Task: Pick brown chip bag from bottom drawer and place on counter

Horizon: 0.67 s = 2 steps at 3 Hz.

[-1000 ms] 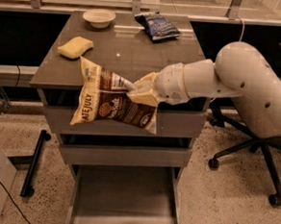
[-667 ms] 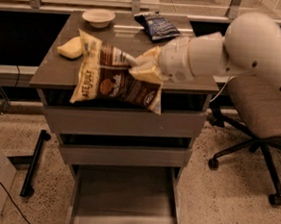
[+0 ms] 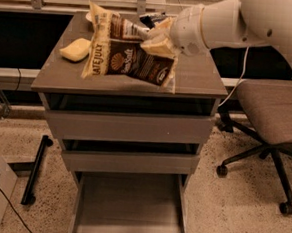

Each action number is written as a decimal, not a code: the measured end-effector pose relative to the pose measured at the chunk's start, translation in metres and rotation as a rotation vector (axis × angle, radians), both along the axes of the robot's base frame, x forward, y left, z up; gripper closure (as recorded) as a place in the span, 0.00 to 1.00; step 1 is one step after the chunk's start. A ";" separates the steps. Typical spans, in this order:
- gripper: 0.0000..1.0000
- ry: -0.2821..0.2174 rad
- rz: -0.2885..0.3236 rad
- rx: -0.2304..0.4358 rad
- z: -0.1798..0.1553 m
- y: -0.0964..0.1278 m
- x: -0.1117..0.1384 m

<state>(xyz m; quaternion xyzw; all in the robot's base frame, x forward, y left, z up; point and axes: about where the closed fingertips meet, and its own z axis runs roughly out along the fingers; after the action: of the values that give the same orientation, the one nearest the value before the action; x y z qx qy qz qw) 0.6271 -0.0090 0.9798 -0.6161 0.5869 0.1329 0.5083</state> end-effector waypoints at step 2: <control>1.00 0.086 -0.101 0.021 -0.013 -0.031 0.114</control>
Offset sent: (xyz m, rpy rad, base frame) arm 0.1719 -0.0584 -0.0169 0.0391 0.1172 -0.1647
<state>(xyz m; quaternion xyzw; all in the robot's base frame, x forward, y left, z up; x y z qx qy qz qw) 0.7414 -0.0397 0.9667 -0.5741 0.6370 0.1394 0.4951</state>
